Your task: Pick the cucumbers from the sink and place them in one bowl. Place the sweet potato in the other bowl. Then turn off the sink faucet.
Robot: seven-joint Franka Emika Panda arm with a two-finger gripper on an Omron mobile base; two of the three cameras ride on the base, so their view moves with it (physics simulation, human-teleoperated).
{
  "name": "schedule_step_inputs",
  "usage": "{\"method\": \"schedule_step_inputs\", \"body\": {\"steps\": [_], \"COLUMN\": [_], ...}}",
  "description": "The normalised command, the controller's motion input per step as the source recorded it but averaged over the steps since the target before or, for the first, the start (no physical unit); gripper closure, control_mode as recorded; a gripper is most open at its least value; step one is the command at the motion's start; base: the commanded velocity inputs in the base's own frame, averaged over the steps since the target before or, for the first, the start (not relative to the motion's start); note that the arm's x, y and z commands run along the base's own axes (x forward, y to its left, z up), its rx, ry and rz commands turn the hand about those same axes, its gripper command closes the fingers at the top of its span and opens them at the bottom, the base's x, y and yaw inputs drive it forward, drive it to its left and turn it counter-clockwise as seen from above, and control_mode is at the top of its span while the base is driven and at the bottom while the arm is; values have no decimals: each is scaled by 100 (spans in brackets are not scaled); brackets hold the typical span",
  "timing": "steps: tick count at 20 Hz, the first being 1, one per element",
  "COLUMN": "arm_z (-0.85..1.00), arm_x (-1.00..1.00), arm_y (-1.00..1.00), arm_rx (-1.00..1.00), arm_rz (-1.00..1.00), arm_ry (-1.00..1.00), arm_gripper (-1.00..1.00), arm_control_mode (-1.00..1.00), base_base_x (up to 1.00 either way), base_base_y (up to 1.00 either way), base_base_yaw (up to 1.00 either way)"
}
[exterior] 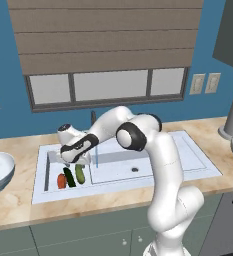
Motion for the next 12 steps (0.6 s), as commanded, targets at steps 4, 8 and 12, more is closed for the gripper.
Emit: {"method": "schedule_step_inputs", "body": {"steps": [4, 8, 12], "arm_z": [-69, -73, -76], "arm_x": [-11, -23, -22], "arm_y": [-1, -1, 0], "arm_rx": [0, 0, 0], "arm_rz": [0, -1, 0], "arm_ry": [0, 0, 0], "arm_gripper": [-100, -100, -100], "arm_control_mode": [-100, -100, -100], "base_base_x": [0, 0, 0], "base_base_y": [0, 0, 0], "base_base_yaw": [0, 0, 0]}}
